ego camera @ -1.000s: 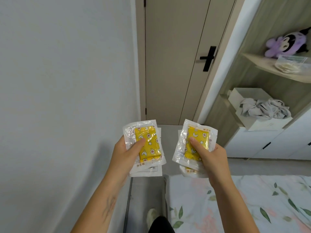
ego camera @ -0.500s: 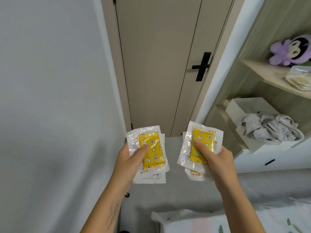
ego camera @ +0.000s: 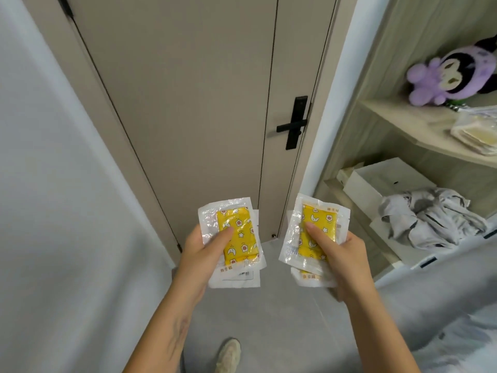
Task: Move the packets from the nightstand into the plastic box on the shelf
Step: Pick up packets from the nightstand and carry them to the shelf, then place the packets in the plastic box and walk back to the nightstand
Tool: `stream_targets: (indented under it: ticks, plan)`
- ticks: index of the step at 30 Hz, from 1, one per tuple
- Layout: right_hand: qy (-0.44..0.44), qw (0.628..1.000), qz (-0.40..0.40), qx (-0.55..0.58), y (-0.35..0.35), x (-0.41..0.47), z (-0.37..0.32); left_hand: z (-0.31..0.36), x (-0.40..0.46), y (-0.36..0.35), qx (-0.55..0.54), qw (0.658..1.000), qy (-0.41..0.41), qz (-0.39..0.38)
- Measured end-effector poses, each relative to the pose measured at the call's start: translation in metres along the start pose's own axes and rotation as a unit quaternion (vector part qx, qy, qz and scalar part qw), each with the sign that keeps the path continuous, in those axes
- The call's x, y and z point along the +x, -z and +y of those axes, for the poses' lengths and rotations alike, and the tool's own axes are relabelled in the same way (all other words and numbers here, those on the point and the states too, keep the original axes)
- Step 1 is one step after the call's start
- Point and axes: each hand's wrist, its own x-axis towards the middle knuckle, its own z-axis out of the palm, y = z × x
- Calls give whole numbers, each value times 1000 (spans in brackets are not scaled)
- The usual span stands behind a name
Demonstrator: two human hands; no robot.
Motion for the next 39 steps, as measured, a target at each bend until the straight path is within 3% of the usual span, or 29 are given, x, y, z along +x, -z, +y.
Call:
stream_targets:
  ticks: [10, 20, 27, 33, 39]
  plan:
    - [35, 990, 118, 64, -4, 113, -68, 59, 176, -98, 48, 985, 17, -165]
    - [45, 965, 255, 52, 94, 196, -96, 46, 249, -260, 87, 944, 40, -316]
    - [33, 955, 289, 63, 203, 267, -116, 33, 275, -420, 90, 919, 31, -382]
    - [36, 943, 290, 160, 281, 301, -148, 34, 277, -529, 111, 881, -23, -460]
    - [96, 947, 277, 131, 302, 335, -166, 48, 283, -603, 74, 877, 34, -473]
